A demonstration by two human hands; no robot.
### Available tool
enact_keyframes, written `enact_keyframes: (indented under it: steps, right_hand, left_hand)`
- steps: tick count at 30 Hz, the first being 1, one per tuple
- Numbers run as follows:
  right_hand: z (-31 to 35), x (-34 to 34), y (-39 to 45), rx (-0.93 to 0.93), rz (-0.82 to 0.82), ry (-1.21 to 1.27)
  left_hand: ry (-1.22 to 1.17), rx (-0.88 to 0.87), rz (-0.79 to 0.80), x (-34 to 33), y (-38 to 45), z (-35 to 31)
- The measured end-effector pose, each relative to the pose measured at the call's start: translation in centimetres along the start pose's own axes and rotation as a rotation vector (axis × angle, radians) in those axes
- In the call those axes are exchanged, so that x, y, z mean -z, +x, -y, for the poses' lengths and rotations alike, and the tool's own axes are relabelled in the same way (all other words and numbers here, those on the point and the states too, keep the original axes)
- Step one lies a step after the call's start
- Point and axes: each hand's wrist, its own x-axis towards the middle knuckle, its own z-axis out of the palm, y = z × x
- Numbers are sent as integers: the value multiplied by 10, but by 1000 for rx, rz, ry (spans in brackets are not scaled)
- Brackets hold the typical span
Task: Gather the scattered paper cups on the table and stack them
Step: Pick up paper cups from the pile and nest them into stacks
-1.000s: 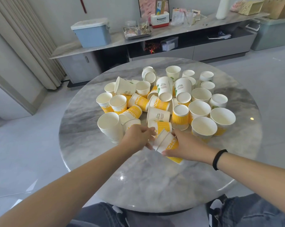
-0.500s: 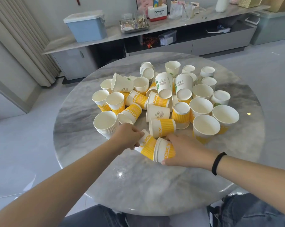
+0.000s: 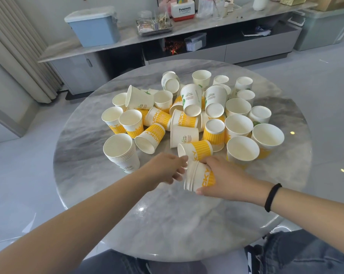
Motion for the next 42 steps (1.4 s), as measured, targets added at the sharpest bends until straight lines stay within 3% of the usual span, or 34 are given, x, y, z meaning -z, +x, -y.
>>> enact_keyframes:
  steps: [3,6,12,19,23,25,29,31,33,35,37,39,42]
  right_hand:
    - [-9,1,-1,-73,-44,-62]
    - [-16,2,-4,-109,-26,-61]
    - [-19,3,-8,-140,-22,-65]
    - [-3,1,0,-45,-38,70]
    - [1,4,14,13,-73,86]
    - [3,5,19,30,-87,138]
    - [11,9,25,110,-176,201]
    - [12,12,28,150,-215,226]
    - [7,13,30,146,-209,189]
    - [1,13,33,104,-184,167]
    - [-3,11,33,85,-159,155]
    - [-2,10,33,96,-146,108]
    - [2,13,34,109,-150,59]
  left_hand:
    - [97,-30,-196,-6,19,-2]
    - [46,-28,-159,-14,27,-3]
    - [271,-111,-179,0,22,0]
    - [225,-187,164,0,5,3]
    - [165,-279,149,0,1,-3]
    - [305,-354,38,8,2,-7]
    - [815,-513,-231,17,-1,-16]
    - [983,-579,-267,17,-3,-21]
    - [890,-562,-200,19,0,-23]
    - [618,-473,-184,21,5,-25]
    - [413,-392,-361,25,15,-26]
    - [374,-316,-539,30,28,-25]
    - [341,-164,-499,34,46,-24]
